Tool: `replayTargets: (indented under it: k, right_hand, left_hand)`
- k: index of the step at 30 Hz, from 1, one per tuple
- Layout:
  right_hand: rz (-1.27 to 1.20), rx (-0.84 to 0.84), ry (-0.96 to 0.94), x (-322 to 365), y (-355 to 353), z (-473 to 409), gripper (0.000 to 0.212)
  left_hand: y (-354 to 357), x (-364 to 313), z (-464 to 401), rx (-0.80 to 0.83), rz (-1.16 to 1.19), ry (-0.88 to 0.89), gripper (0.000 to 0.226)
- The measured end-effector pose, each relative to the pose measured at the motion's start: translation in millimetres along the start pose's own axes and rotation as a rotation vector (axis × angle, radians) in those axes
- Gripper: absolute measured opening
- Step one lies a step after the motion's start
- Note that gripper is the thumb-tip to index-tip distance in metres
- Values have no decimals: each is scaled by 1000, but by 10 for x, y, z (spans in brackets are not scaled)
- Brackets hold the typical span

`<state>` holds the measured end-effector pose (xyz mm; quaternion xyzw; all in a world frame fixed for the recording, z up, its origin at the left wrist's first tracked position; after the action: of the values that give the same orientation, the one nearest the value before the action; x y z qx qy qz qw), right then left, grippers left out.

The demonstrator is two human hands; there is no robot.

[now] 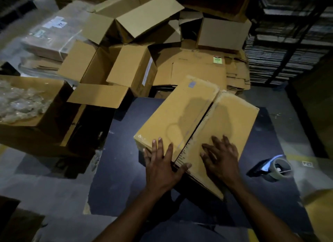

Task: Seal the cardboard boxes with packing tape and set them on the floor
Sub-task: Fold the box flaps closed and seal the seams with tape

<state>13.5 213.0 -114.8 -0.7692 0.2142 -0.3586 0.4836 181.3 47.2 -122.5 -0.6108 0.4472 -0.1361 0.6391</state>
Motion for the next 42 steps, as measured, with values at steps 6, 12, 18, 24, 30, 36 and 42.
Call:
replayTargets:
  k: [6,12,18,24,30,36,42]
  right_hand:
    - [159,232,30,-700,50,-126,80]
    - [233,244,178,-115,205,75,81]
    - [174,439,121,991,551,173,87]
    - [-4,446,-139,1071,410,-112,58]
    - [-398,51,254,-759,-330,-518,21]
    - [193,288,257,-2275,-602,-525,63]
    - [457,732,119,-2994,-237,-338,46]
  left_hand:
    - [243,-76,48,-26,59,5,118]
    - [131,516,-428,-99,105,124,78]
    - [-206,786,-963,17,-352,113,84]
    - [74,342,-826,154,-247,-139,130]
    - [41,275,-825,53,-270,-196,138]
    - [75,262,-810,10,-270,-203,133]
    - [27,200,-815,-34,-274,-229,128]
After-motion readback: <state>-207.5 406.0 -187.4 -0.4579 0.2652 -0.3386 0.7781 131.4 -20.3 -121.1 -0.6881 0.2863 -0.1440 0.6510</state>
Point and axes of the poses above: each hand's wrist, its own z-axis away from the middle knuckle, its own y-axis out of the palm, x = y × z, the point moved 9 cm from there along -z, towards the middle knuckle, and after that the axes turned 11 degrees about -x, right-handed, at the moved point
